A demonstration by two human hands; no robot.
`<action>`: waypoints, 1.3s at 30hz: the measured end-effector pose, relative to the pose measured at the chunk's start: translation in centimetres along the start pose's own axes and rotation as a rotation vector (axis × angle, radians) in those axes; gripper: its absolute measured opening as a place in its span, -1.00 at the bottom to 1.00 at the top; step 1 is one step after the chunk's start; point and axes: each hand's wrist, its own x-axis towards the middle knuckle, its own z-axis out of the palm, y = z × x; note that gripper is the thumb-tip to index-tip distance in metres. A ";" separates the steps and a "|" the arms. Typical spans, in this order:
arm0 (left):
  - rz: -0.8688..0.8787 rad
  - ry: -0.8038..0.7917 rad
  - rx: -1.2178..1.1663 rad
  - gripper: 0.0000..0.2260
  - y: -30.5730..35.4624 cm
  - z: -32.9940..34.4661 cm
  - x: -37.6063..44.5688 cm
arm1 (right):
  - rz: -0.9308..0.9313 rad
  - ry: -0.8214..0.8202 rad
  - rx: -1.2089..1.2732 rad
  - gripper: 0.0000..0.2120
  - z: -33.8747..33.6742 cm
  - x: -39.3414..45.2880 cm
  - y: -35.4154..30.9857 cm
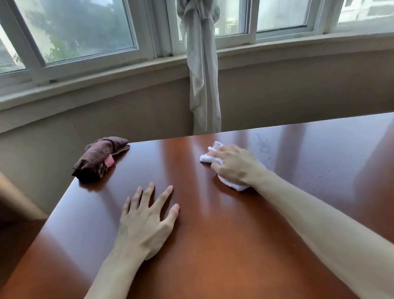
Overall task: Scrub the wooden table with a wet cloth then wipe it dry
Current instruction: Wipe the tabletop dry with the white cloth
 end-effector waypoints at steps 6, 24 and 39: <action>0.005 -0.004 -0.012 -0.47 -0.1 0.2 0.0 | -0.148 0.022 0.060 -0.45 0.5 -14.6 -6.6; -0.005 0.050 -0.026 -0.40 -0.3 0.2 0.1 | 0.199 0.051 0.084 -0.53 -0.3 10.4 5.3; -0.002 -0.013 -0.011 -0.48 0.3 -0.5 -0.3 | -0.047 0.008 0.040 -0.57 -0.2 -13.3 -6.9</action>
